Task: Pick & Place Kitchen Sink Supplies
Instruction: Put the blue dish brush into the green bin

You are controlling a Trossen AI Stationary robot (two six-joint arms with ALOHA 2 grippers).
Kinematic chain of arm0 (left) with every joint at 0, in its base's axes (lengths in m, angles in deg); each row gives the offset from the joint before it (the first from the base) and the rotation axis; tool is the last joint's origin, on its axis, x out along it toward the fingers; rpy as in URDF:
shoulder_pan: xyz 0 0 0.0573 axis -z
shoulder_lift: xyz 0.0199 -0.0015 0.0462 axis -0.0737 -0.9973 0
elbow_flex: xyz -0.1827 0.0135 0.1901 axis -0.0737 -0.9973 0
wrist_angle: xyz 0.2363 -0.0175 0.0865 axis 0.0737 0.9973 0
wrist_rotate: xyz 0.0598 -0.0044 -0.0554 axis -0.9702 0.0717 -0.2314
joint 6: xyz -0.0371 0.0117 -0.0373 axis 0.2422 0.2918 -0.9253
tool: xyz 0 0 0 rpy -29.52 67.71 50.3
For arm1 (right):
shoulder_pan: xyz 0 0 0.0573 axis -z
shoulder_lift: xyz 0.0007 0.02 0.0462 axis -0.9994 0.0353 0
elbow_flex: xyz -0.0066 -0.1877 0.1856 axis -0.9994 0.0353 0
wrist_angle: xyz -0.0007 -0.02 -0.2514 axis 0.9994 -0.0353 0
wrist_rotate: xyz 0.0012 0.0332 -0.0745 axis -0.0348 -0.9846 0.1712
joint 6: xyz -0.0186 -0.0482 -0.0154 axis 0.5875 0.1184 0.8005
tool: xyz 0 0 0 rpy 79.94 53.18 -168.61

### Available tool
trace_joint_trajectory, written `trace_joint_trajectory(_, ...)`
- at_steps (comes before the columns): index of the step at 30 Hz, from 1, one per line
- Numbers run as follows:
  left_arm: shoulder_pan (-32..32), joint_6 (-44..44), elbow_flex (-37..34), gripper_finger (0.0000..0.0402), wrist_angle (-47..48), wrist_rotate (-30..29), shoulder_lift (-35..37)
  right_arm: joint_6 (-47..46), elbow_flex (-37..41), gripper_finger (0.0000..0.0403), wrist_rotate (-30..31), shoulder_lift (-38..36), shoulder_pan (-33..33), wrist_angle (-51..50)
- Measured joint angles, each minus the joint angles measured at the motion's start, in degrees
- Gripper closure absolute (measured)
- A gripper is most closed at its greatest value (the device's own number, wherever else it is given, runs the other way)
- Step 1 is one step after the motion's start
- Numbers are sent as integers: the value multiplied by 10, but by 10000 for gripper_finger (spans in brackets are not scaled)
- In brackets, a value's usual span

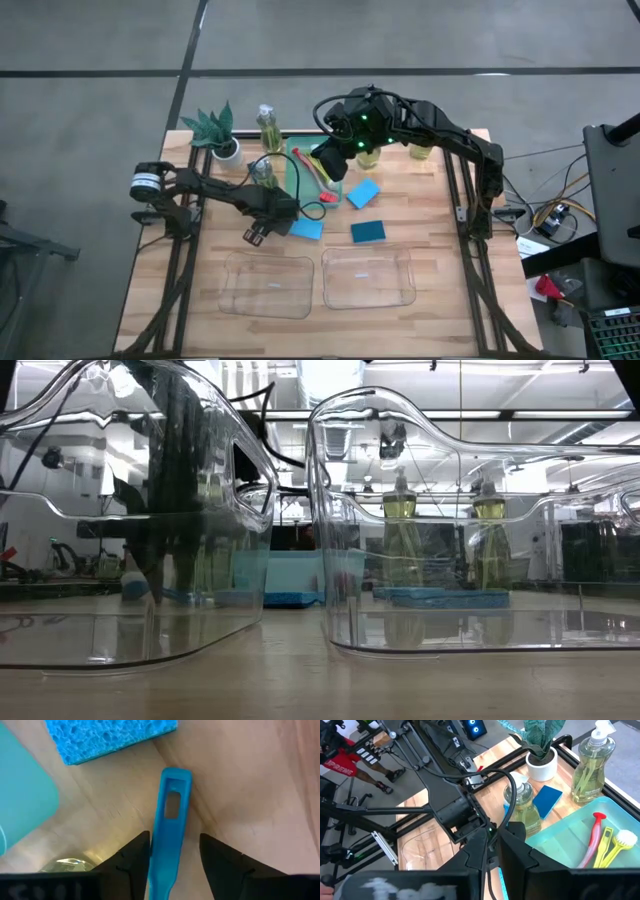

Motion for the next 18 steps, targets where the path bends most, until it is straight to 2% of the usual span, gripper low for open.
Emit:
trace_joint_trajectory(13,0,-12,0,335,4,3,-4,3,0,359,0,0,0,0)
trace_joint_trajectory(18,0,-30,0,325,7,-1,7,5,0,358,0,0,0,0)
